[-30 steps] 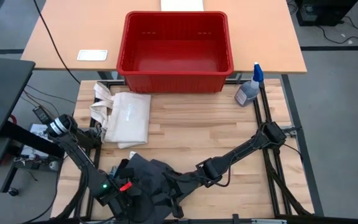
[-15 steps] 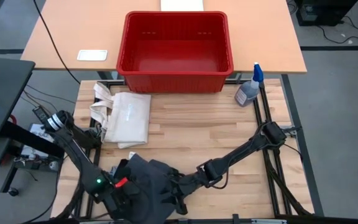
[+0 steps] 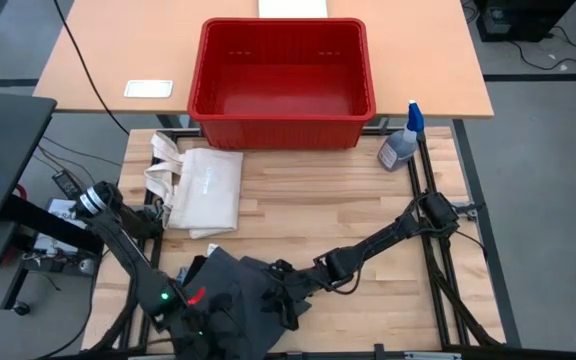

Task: Sort clothes
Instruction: Put the stacked clothes into the red bin

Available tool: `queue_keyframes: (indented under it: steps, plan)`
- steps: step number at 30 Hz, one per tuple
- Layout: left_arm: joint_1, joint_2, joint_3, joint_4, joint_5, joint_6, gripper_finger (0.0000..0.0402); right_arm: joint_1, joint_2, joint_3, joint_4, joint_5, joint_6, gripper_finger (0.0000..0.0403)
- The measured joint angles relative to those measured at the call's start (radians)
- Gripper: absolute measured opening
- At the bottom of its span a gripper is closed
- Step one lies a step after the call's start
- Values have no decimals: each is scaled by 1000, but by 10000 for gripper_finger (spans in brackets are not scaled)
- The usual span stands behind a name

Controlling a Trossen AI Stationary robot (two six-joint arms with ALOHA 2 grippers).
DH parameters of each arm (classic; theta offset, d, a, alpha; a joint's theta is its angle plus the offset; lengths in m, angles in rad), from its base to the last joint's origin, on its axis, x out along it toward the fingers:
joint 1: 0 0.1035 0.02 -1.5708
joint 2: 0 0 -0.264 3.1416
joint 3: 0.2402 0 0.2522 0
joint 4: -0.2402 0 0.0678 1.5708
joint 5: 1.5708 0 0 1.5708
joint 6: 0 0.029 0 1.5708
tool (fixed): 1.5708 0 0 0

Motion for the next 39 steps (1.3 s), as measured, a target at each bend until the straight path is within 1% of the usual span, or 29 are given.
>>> queue_keyframes:
  steps: [2,5,9,12,14,15,18,20,21,23,25,27,29,31,34,39]
  plan:
    - [0,31,-1,3,46,-40,235,0,0,0,3,-1,10,171]
    - [-4,75,-1,67,135,-71,235,0,0,0,11,-1,18,171]
    - [-8,122,-1,258,268,-78,235,2,0,0,10,-2,16,171]
    - [-5,136,-1,357,401,-151,235,2,0,0,10,-12,15,171]
    - [4,131,-2,418,476,-207,234,2,-1,0,8,-52,19,171]
    - [6,120,-1,443,493,-229,233,1,-4,0,2,-76,29,171]
    - [5,64,0,469,490,-256,223,0,-26,0,-18,-126,75,171]
    - [3,29,3,423,474,-254,213,8,-48,0,-32,-132,89,171]
    - [-2,15,3,372,453,-252,208,14,-58,0,-36,-127,89,171]
    - [-12,-5,2,228,413,-252,198,34,-76,1,-37,-108,83,171]
    - [-24,-12,2,79,400,-261,190,55,-92,1,-39,-91,78,171]
    - [-48,-14,0,-62,407,-273,183,77,-102,1,-41,-67,78,171]
    - [-72,-14,0,-164,452,-280,180,98,-109,1,-46,-34,78,171]
    - [-97,-14,0,-216,489,-285,178,117,-109,1,-46,-1,78,171]
    - [-142,-14,-4,-234,491,-285,178,139,-109,1,-51,34,92,171]
    - [-187,-14,-59,-232,435,-305,178,158,-109,1,-51,82,105,171]
